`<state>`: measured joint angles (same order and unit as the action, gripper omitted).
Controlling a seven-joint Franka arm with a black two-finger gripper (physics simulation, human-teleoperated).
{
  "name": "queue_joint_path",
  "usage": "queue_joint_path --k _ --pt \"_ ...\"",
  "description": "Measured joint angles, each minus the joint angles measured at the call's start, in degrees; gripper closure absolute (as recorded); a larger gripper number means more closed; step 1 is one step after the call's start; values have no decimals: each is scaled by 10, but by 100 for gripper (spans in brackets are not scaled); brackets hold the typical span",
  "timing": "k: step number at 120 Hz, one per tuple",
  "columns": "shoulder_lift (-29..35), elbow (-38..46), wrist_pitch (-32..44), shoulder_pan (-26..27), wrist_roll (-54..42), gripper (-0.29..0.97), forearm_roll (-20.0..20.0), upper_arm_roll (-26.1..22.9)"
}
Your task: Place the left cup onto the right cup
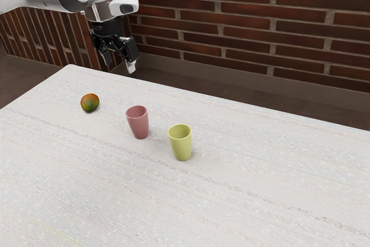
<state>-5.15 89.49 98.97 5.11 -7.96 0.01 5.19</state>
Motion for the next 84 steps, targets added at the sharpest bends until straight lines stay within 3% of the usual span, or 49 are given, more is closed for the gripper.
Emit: queue_joint_path --k 44,84 --pt "-15 -2 5 0 -4 0 1 0" --pt "-192 -137 18 -14 -10 0 6 6"
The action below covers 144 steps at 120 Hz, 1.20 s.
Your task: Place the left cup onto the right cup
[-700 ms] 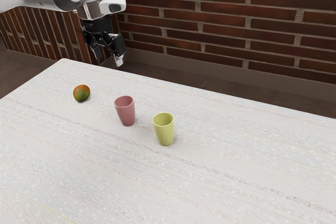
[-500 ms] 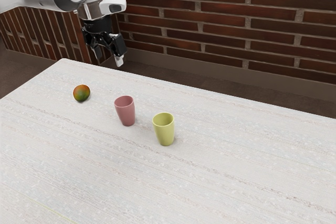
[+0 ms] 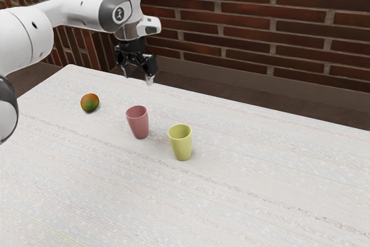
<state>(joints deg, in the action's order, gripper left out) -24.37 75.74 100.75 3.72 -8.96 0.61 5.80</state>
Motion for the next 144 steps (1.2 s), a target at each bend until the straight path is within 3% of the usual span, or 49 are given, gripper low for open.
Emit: queue_joint_path --k 41,103,127,144 --pt "-102 -5 49 -18 -4 0 9 6" --pt "-185 -1 156 -21 -2 0 27 8" --pt "-184 0 170 -21 -2 47 27 14" --pt "-182 3 170 -21 -3 65 24 29"
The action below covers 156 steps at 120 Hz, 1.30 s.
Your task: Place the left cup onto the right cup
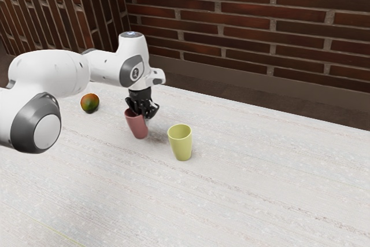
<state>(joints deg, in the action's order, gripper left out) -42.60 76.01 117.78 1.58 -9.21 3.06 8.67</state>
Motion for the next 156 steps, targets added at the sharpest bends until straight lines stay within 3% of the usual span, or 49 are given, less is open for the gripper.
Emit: queue_joint_path --k 38,75,97,156 --pt "24 9 -10 0 0 76 -2 2" --pt "171 109 -45 6 2 78 -9 -17" --pt "249 154 -62 62 10 78 -29 -28" --pt "176 83 -70 123 37 79 -41 -44"
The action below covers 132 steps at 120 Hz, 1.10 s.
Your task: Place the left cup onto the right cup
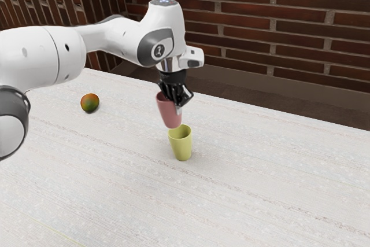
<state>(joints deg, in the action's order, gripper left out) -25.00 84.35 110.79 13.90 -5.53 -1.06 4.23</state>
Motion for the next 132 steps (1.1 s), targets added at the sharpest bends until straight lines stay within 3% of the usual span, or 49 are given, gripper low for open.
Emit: queue_joint_path --k 95,119,132 --pt "-66 -22 8 15 18 77 -1 0" --pt "-76 -21 14 15 17 37 3 1" --pt "-64 -21 16 15 17 22 3 1"
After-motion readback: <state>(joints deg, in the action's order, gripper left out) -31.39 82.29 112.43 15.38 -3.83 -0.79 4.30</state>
